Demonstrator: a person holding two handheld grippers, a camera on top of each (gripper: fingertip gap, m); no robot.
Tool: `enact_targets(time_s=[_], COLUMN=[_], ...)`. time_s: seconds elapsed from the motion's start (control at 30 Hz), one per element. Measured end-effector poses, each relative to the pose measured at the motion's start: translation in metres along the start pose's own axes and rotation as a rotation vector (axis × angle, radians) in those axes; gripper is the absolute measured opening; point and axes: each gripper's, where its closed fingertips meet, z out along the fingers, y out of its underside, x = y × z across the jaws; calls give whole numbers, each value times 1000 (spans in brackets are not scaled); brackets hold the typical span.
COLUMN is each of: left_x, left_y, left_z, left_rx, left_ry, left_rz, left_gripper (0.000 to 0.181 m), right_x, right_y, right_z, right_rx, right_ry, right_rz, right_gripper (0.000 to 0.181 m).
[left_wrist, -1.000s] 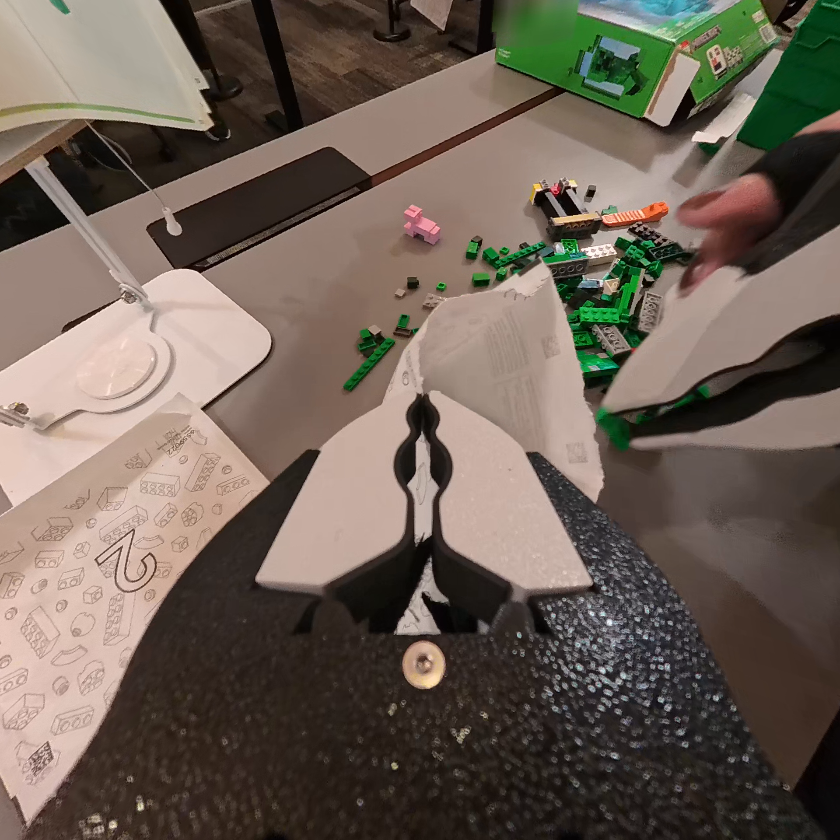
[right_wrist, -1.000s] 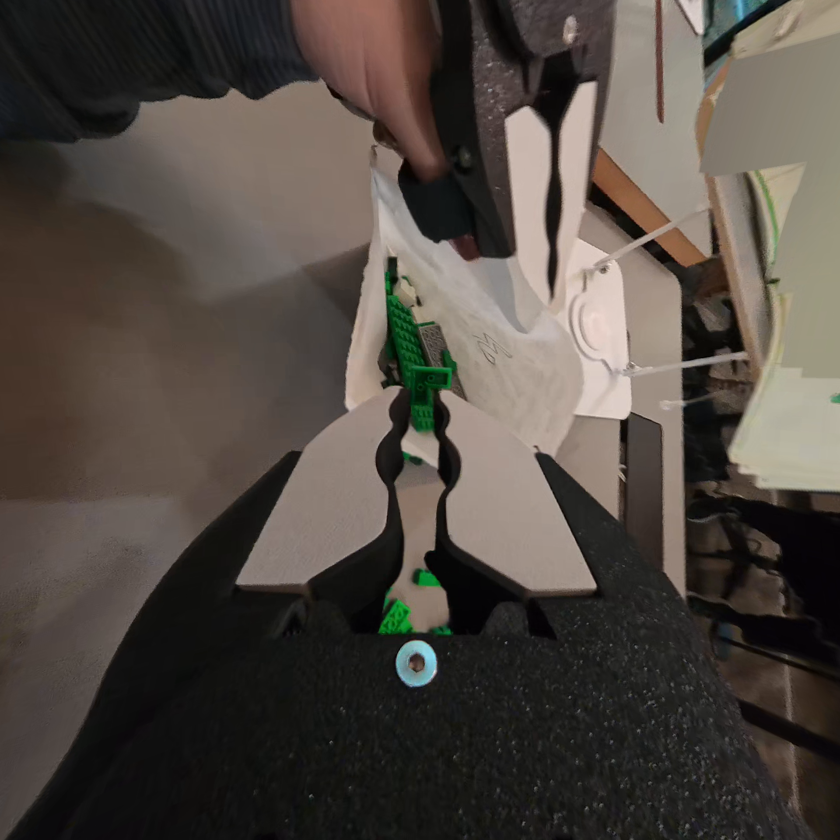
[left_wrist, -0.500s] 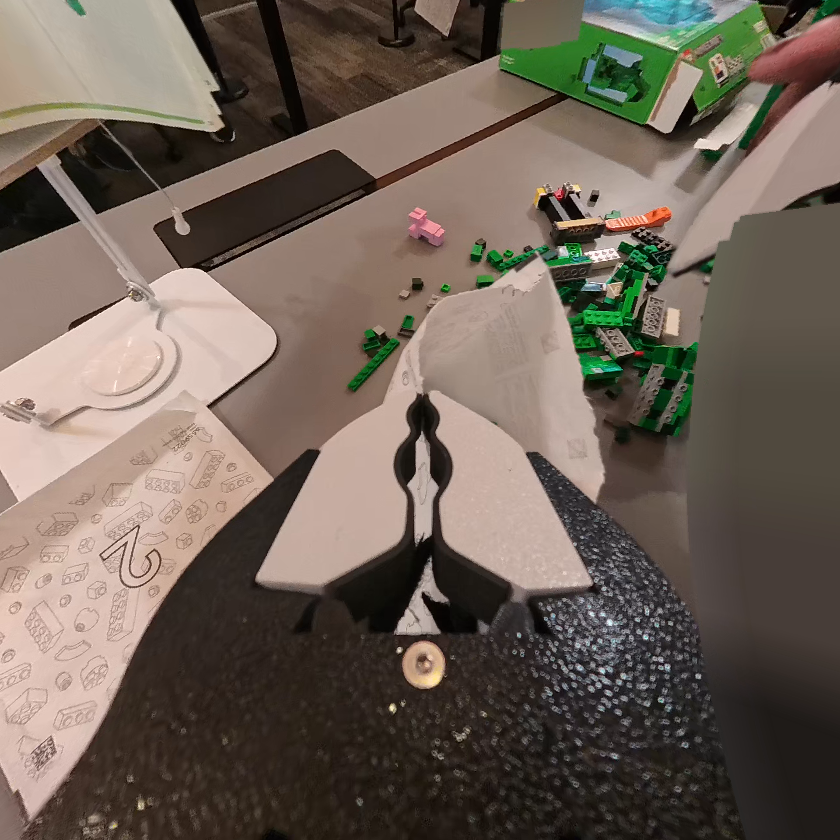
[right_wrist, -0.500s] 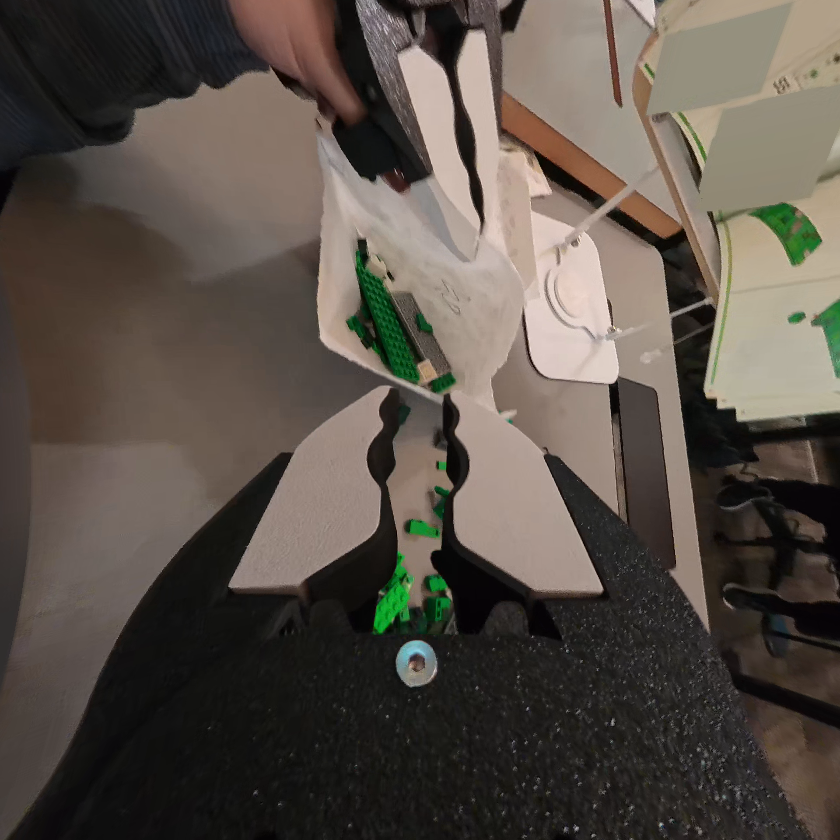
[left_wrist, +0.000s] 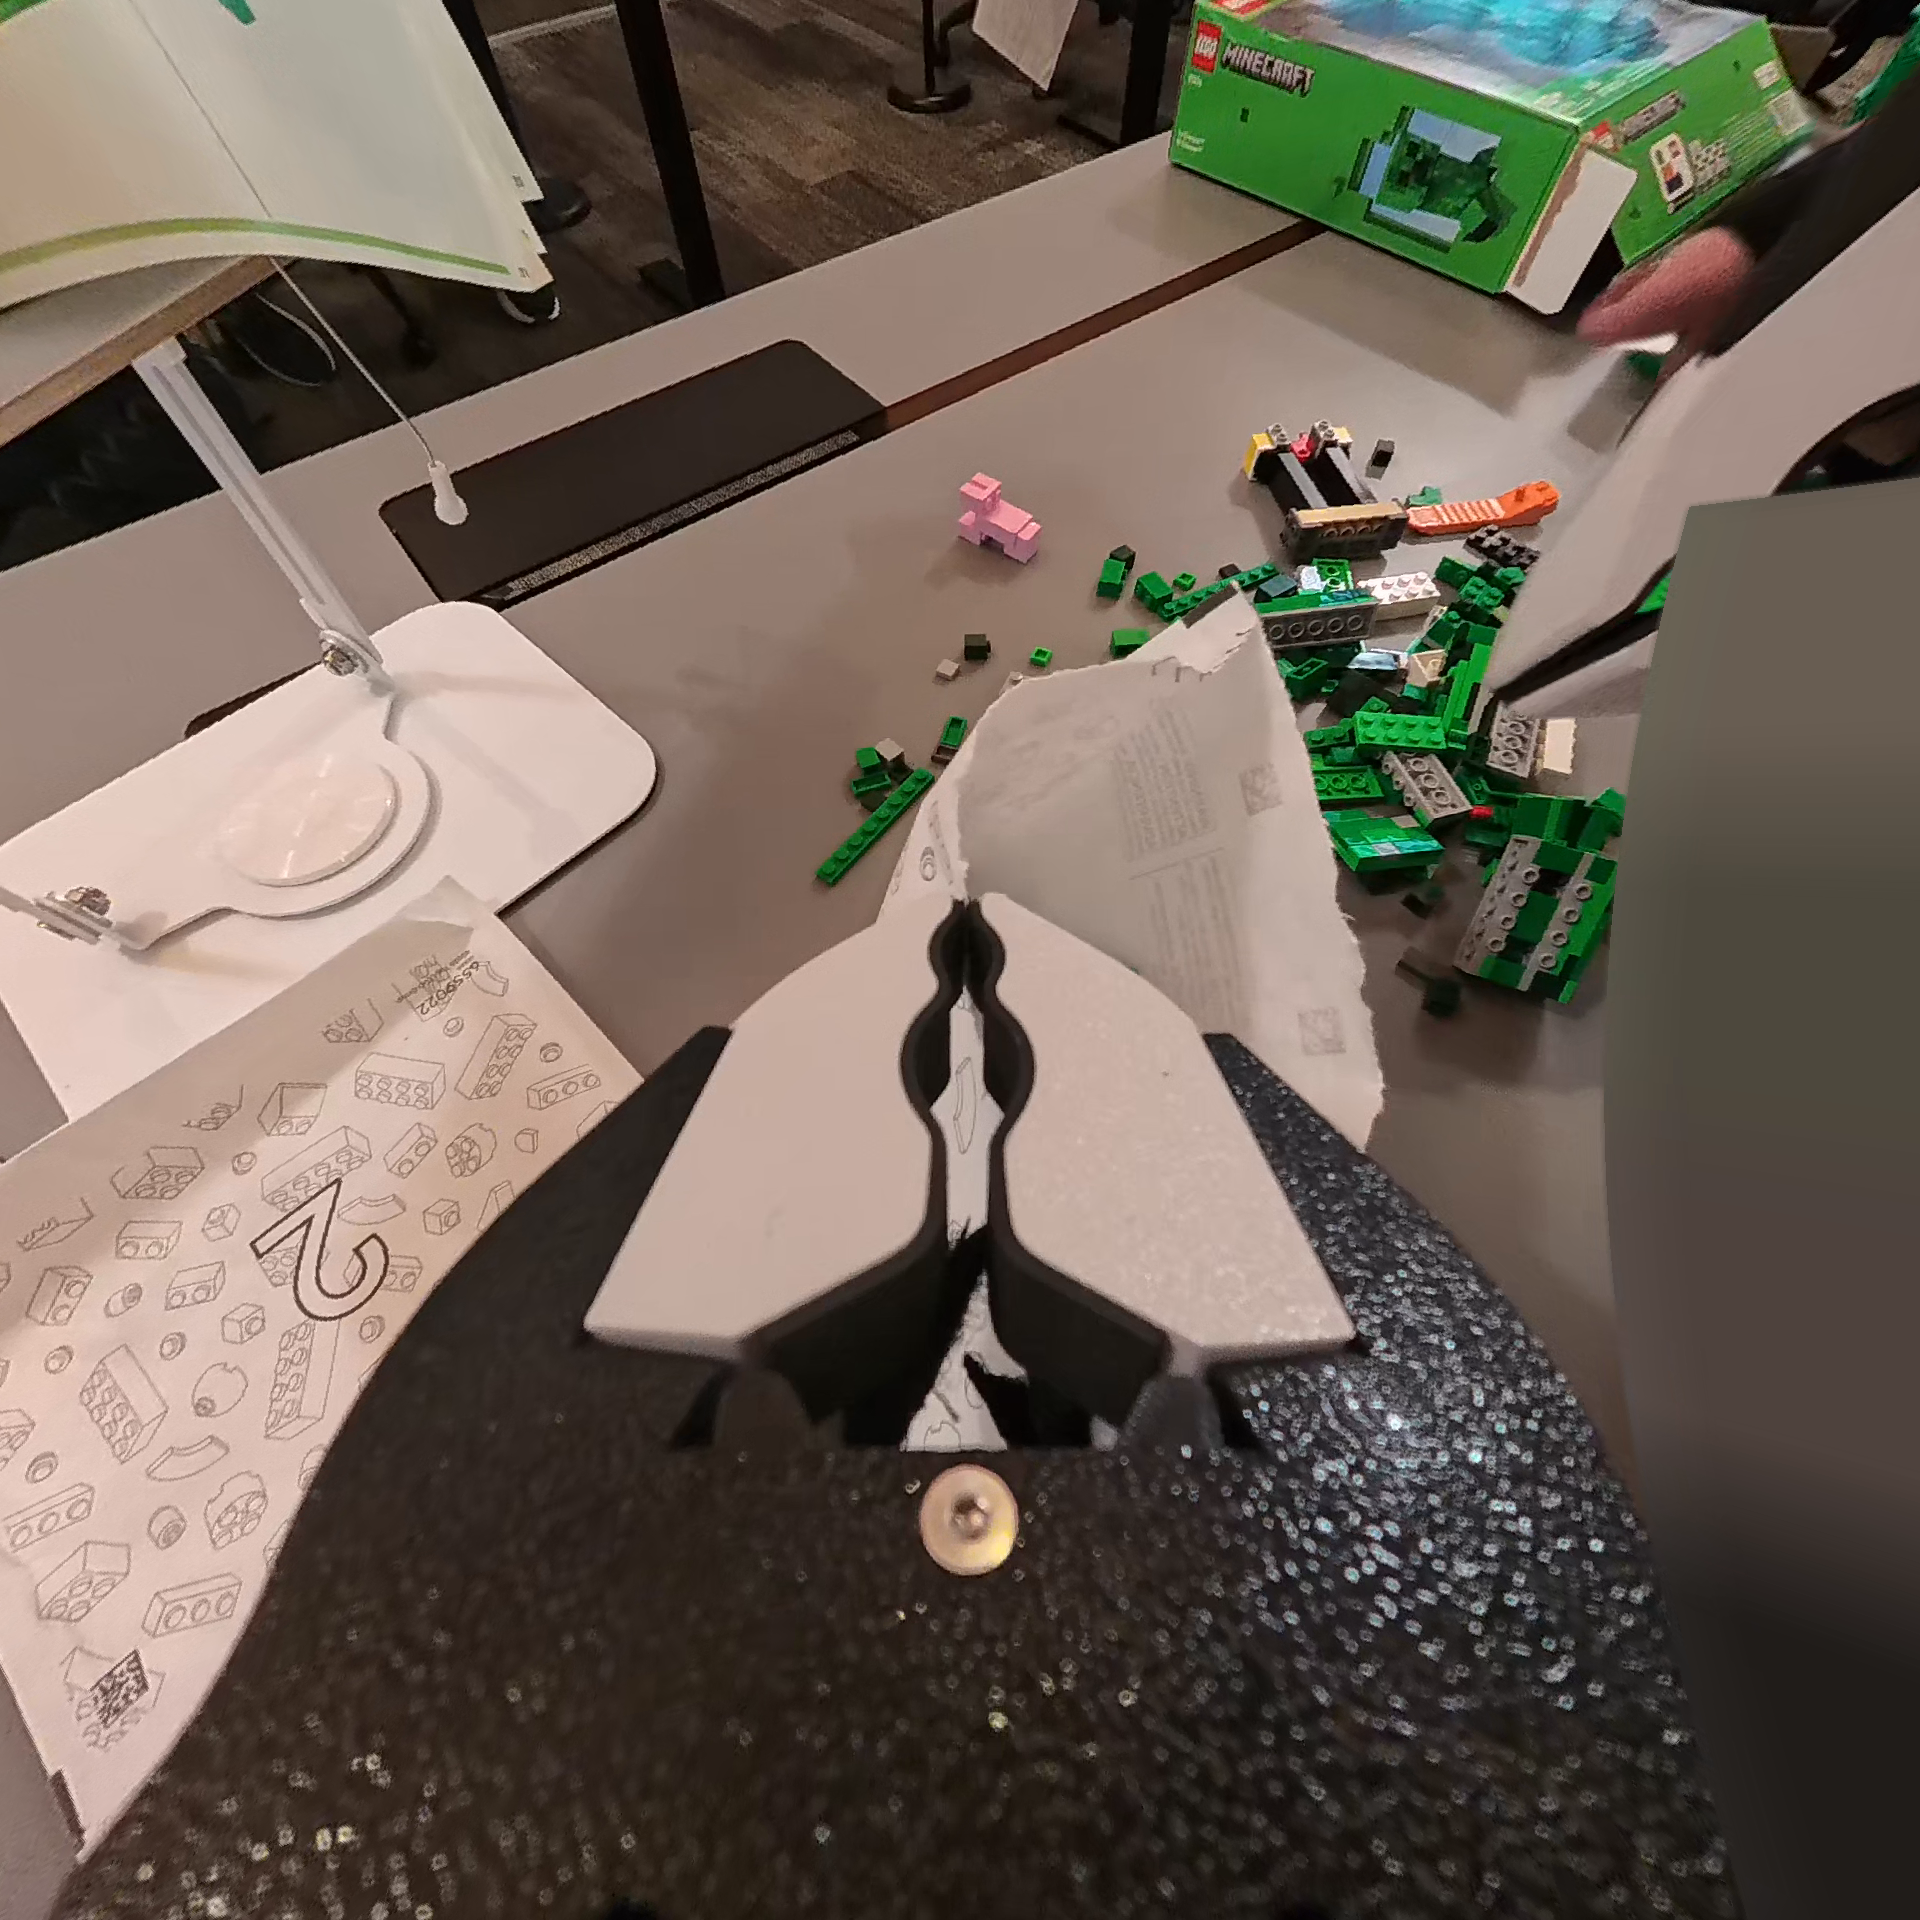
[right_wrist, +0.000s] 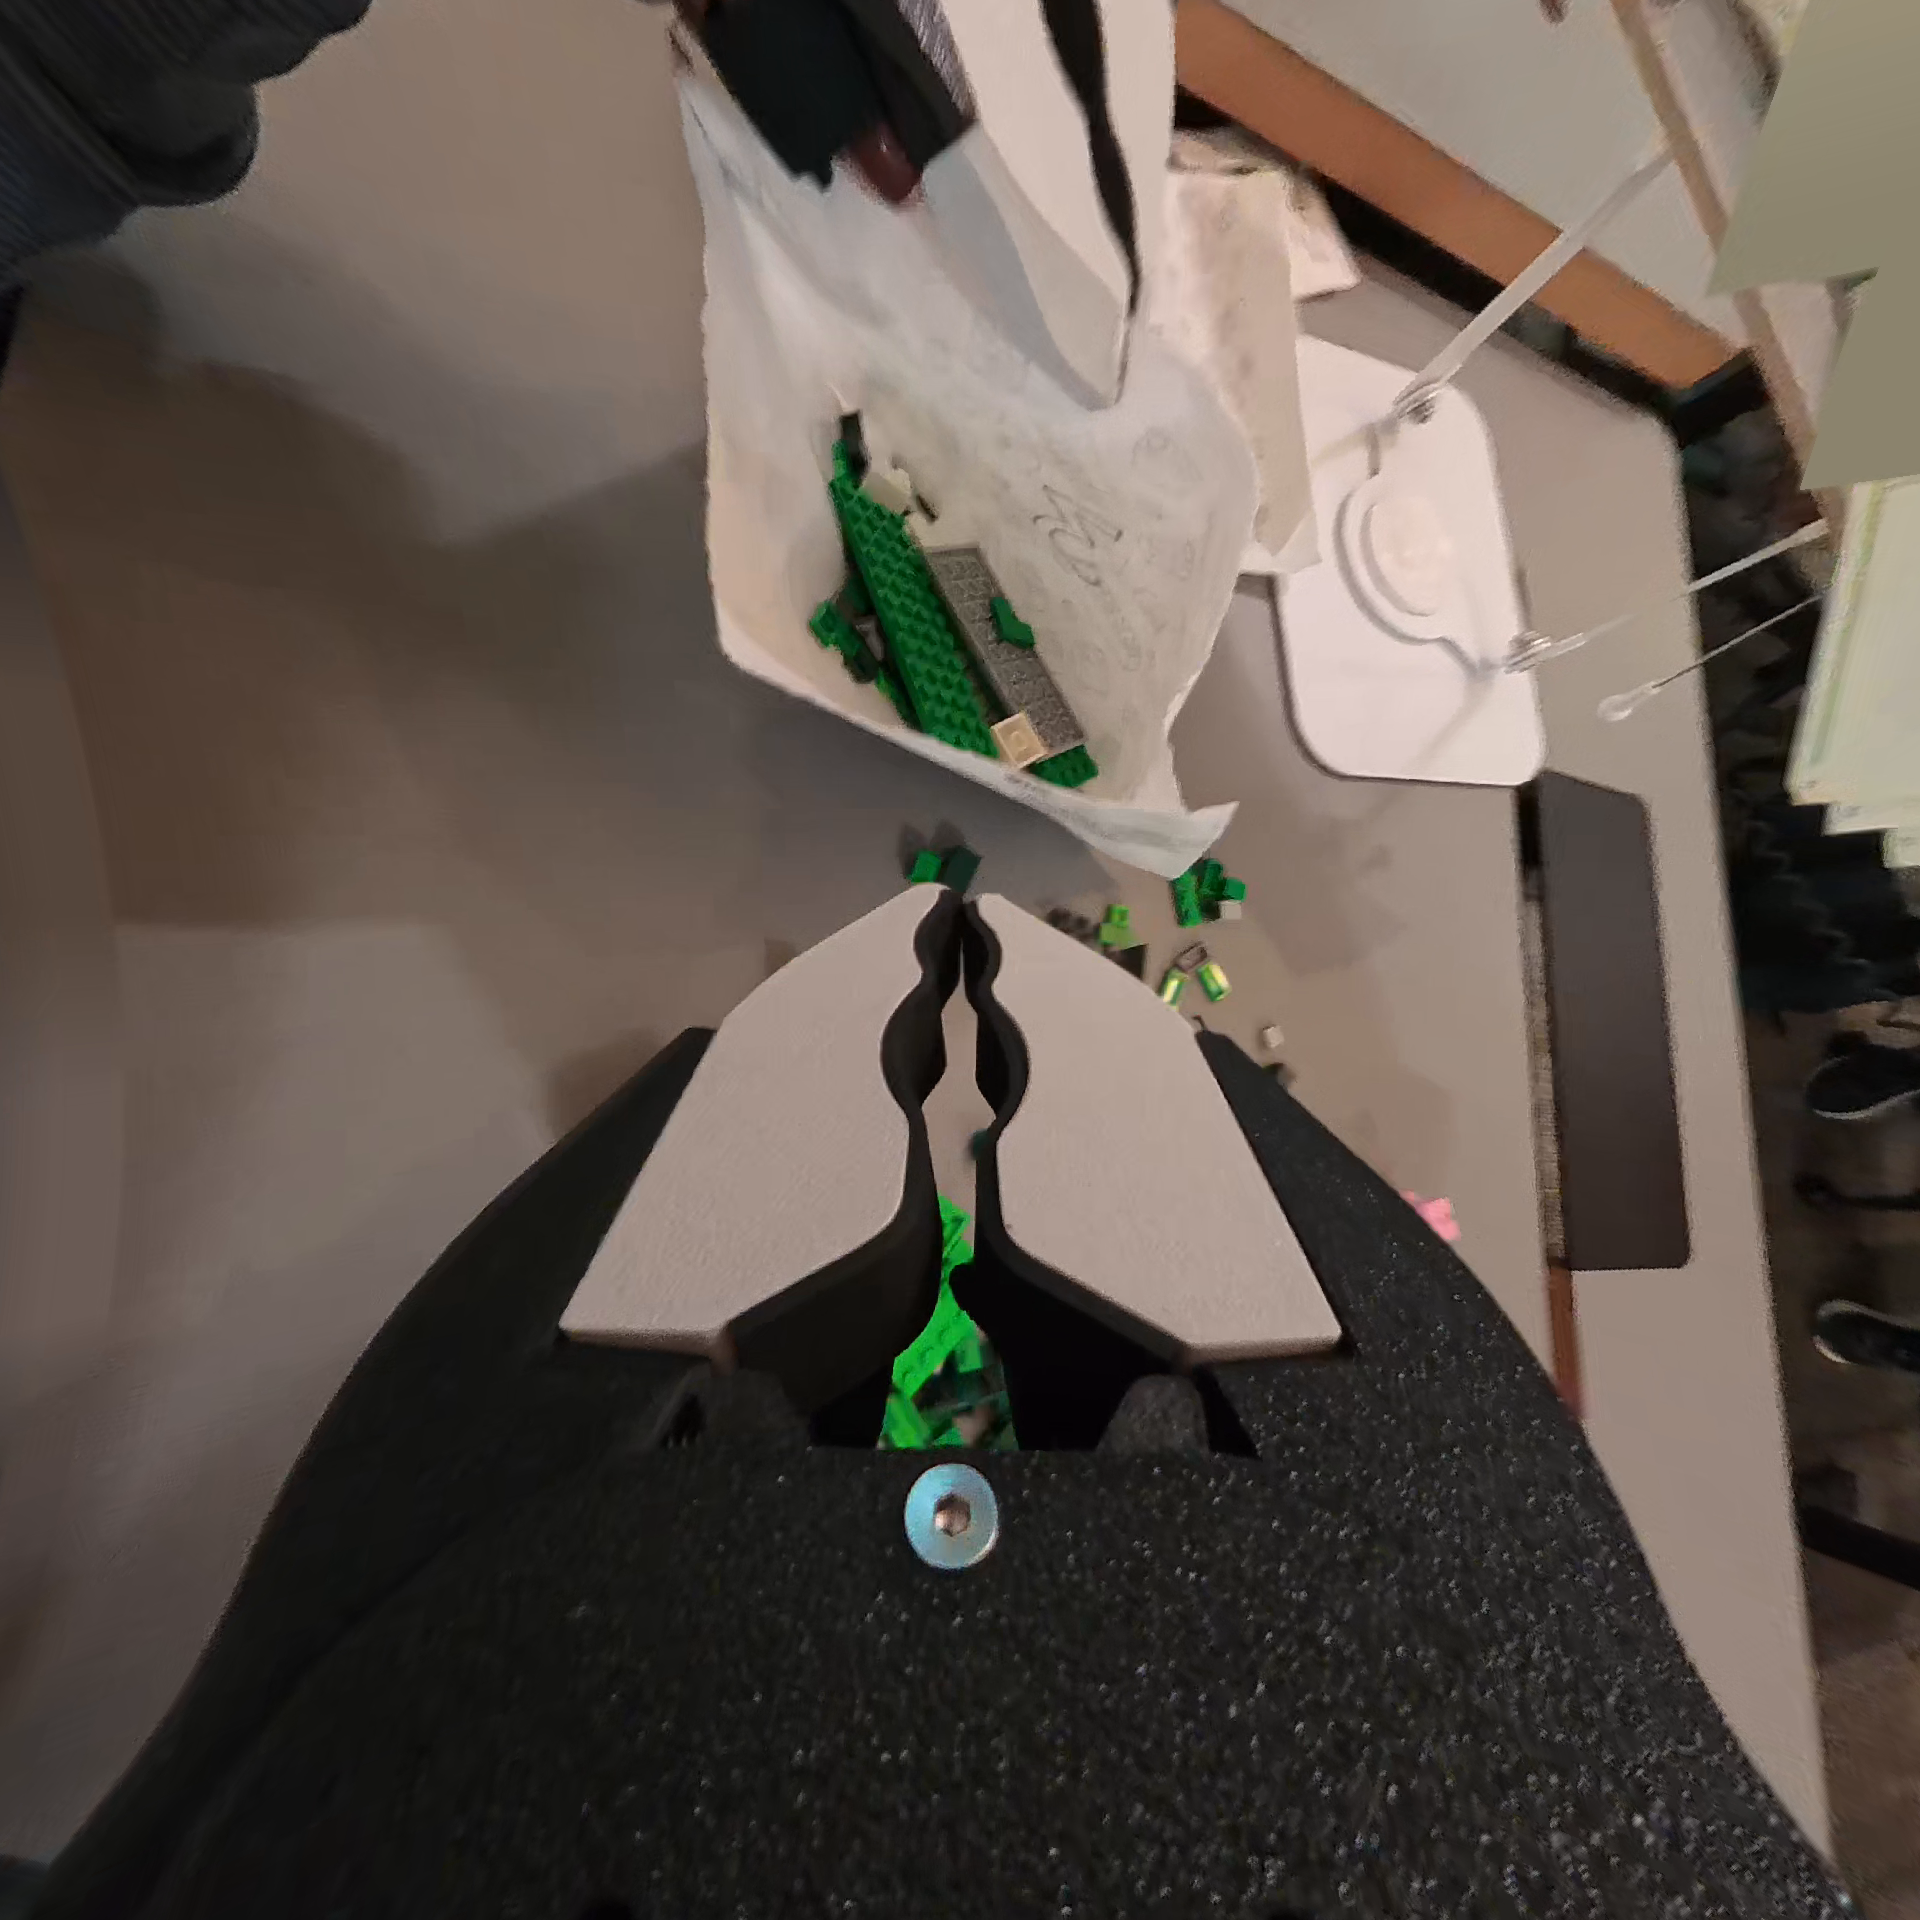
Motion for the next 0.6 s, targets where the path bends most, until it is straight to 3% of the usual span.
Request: enact_targets(time_s=[0.17,0.6], left_x=[-3,-6], left_y=[-1,0], left_z=[-3,-5], left_rx=[10,10], left_ry=[-7,-14], left_rz=[-6,-12], left_gripper=[0,0], right_x=[-8,-10], right_y=[24,73], right_z=[9,45], right_rx=[-81,-241], right_ry=[-112,-202], right_rz=[65,114], right_gripper=[0,4])
